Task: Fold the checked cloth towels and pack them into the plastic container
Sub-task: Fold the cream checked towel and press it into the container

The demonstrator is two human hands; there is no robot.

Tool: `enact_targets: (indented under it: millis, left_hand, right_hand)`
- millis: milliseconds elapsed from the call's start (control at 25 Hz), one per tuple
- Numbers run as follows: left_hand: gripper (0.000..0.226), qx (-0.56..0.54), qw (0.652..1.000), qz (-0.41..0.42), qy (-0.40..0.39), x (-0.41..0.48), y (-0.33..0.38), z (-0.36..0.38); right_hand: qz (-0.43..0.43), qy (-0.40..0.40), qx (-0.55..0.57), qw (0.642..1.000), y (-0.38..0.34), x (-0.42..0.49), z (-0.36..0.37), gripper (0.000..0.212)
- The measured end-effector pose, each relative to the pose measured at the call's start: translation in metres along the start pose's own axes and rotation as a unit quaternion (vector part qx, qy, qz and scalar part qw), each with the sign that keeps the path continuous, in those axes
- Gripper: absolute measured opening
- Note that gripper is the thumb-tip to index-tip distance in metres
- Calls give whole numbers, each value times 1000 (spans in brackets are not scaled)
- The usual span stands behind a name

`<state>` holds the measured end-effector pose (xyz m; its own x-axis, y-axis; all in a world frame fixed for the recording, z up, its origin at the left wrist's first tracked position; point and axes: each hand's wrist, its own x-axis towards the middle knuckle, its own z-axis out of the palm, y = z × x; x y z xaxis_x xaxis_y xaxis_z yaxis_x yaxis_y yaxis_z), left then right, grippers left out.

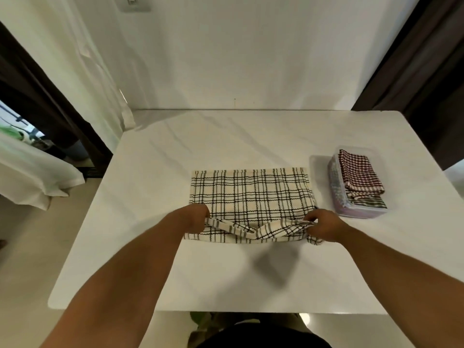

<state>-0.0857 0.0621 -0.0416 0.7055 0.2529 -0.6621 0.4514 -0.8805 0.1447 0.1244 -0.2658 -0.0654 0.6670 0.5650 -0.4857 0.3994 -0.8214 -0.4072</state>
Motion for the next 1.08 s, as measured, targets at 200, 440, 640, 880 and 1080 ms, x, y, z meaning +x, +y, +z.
enact_targets:
  millis: [200, 440, 640, 880, 1080]
  left_hand:
    - [42, -63, 993, -34, 96, 14, -13, -17]
    - [32, -137, 983, -35, 120, 39, -18, -48]
    - [54, -226, 973, -16, 48, 58, -25, -71]
    - [17, -185, 965, -27, 183, 105, -37, -84]
    - [25, -73, 978, -70, 183, 139, -35, -77]
  right_hand:
    - [19, -48, -14, 999, 6, 21, -40, 64]
    - [11, -20, 168, 986, -6, 65, -72, 32]
    - [17, 77, 48, 996, -4, 109, -80, 18]
    - [59, 109, -27, 992, 0, 149, -81, 25]
    - [71, 100, -147, 981, -7, 174, -72, 31]
